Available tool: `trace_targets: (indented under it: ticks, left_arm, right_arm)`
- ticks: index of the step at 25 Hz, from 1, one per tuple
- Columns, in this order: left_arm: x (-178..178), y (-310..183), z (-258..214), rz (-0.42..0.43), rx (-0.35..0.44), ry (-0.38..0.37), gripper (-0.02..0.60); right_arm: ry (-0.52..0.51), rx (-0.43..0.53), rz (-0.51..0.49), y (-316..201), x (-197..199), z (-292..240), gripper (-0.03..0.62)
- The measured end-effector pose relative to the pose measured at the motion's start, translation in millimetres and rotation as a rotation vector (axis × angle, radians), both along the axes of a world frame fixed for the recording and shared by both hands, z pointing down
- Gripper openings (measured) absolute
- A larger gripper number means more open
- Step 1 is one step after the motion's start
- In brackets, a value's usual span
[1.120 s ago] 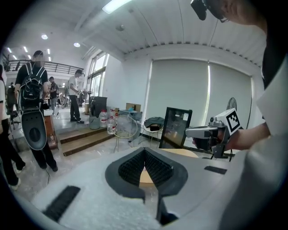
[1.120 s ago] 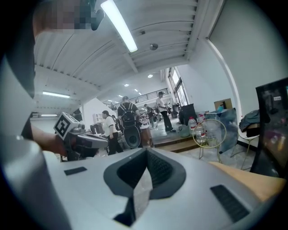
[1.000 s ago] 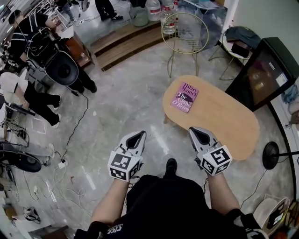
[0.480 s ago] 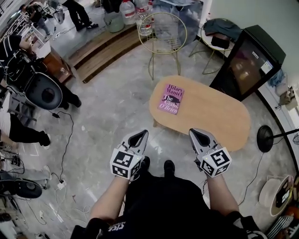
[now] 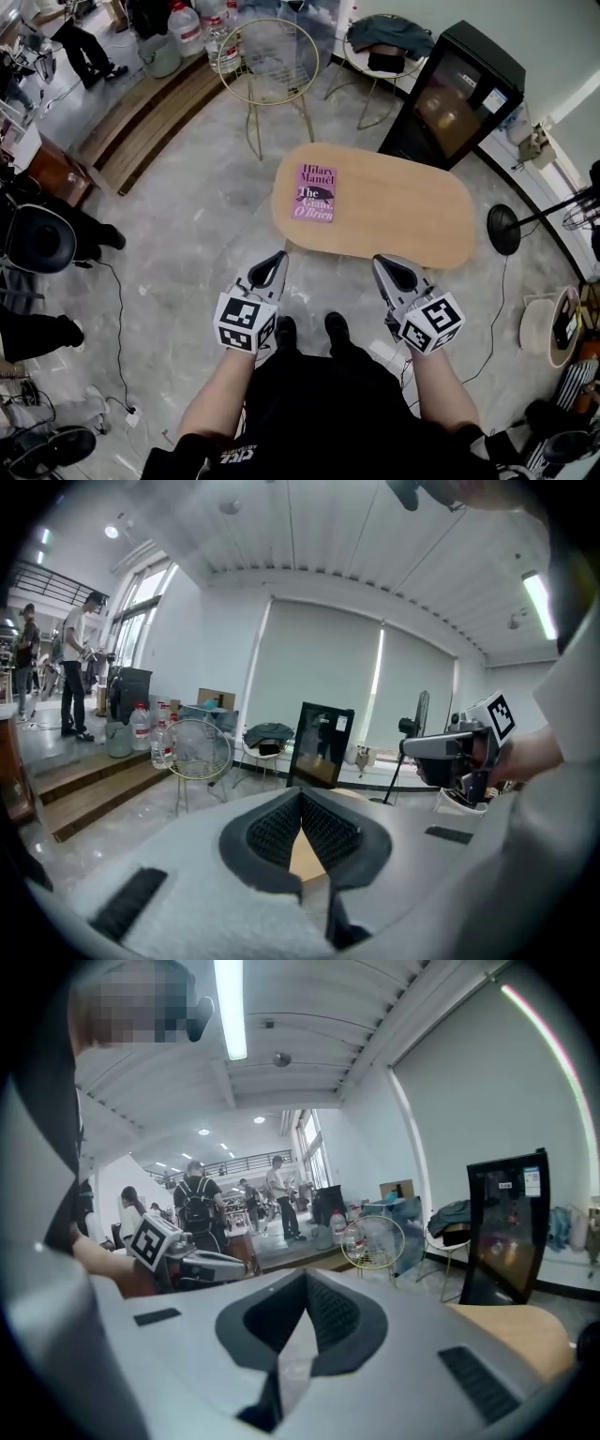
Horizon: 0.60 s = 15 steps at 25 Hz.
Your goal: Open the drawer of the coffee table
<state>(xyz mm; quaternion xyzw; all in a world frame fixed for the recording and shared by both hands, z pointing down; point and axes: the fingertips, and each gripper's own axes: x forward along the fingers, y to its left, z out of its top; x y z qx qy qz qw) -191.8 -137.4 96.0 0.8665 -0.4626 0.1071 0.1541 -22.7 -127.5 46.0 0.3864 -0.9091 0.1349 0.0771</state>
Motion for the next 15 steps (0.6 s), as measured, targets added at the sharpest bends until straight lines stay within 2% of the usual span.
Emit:
trace_targets:
  ticks: [7,11,15]
  left_arm:
    - [-1,4,12,0.145,0.015,-0.007,0.002]
    - [5,7,15,0.164,0.009,0.007,0.002]
    - [28,20,4,0.211,0.019,0.027,0.002]
  right_arm:
    - [0.055,-0.008,0.157,30,6,0,0.006]
    - [0.079,-0.012,0.21,54,17,4,0.006]
    - [0.061,0.0,0.273,65,43,-1,0.006]
